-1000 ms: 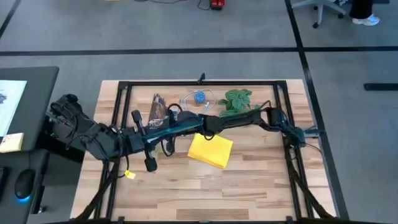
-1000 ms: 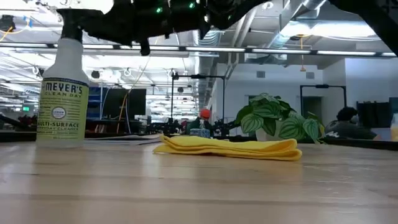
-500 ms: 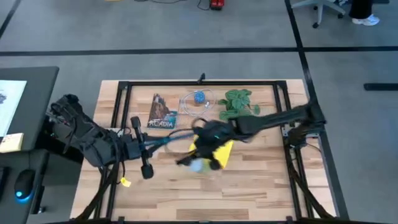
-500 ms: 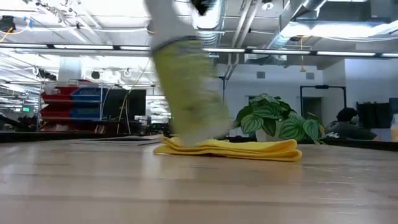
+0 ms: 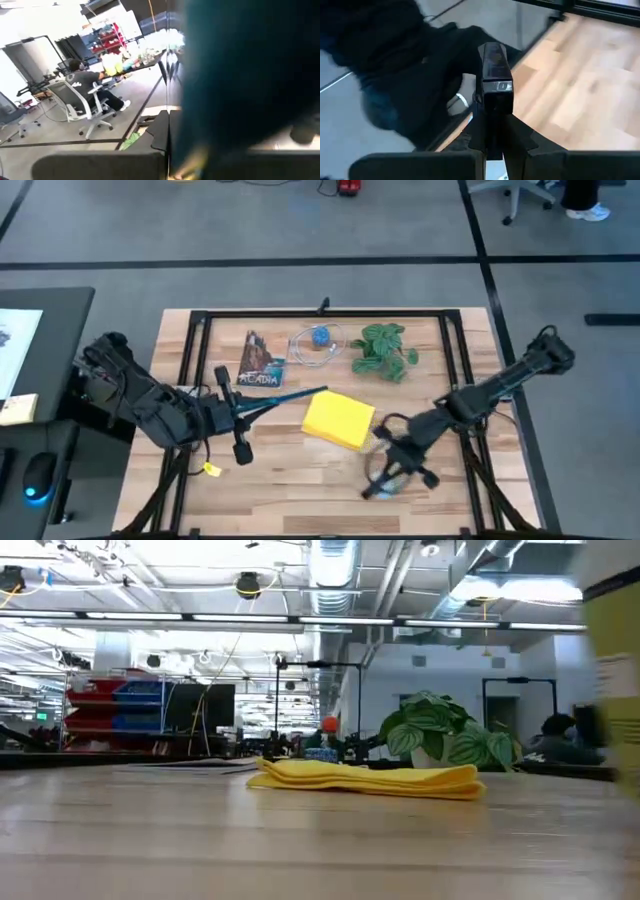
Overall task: Apply microfiber cloth
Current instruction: Spray the blue tablet using the cleaning bottle
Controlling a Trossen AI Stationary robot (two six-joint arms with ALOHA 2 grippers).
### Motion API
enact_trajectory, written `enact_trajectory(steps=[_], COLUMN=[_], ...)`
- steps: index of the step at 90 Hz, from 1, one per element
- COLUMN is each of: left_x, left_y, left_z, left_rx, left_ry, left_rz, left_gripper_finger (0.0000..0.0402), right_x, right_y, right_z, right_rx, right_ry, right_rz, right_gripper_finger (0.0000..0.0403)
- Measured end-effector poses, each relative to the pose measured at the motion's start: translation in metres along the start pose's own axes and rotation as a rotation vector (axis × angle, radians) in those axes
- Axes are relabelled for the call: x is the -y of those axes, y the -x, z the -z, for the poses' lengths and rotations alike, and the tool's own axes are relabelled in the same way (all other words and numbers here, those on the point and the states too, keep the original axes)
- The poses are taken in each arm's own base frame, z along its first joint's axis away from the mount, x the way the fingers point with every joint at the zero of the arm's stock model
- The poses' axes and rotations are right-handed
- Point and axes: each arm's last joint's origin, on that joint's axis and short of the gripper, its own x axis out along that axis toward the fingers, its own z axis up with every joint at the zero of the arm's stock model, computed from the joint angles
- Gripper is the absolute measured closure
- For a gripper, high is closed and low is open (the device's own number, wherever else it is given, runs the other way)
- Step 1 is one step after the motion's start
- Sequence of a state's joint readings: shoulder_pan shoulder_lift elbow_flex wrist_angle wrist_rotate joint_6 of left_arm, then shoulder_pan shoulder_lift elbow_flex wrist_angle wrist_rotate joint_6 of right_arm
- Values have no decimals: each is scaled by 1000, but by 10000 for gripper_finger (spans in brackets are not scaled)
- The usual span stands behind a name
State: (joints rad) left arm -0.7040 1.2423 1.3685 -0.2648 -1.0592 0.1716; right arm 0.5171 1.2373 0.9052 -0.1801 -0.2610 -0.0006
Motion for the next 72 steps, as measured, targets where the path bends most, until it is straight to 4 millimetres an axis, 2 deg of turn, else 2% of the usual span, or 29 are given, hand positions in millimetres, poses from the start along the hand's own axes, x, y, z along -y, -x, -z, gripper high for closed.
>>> enact_trajectory(steps=[24,33,38,62,72], left_x=[17,21,21,17,18], left_y=[-10,-12,-14,-19,-19], left_z=[7,9,10,11,11], left_rx=[-26,-33,-36,-43,-47], left_ry=[60,71,73,84,79], left_rz=[1,-6,-10,-39,-35], left_gripper_finger=[392,392,392,392,392], right_x=[-8,-4,-2,5,5], right_y=[-4,-3,-4,-1,5], right_z=[11,15,24,41,39], right_rx=[12,-33,-95,-271,-280], right_ry=[71,54,41,24,40], right_rz=[-8,15,40,128,209], right_gripper_finger=[375,354,342,281,257])
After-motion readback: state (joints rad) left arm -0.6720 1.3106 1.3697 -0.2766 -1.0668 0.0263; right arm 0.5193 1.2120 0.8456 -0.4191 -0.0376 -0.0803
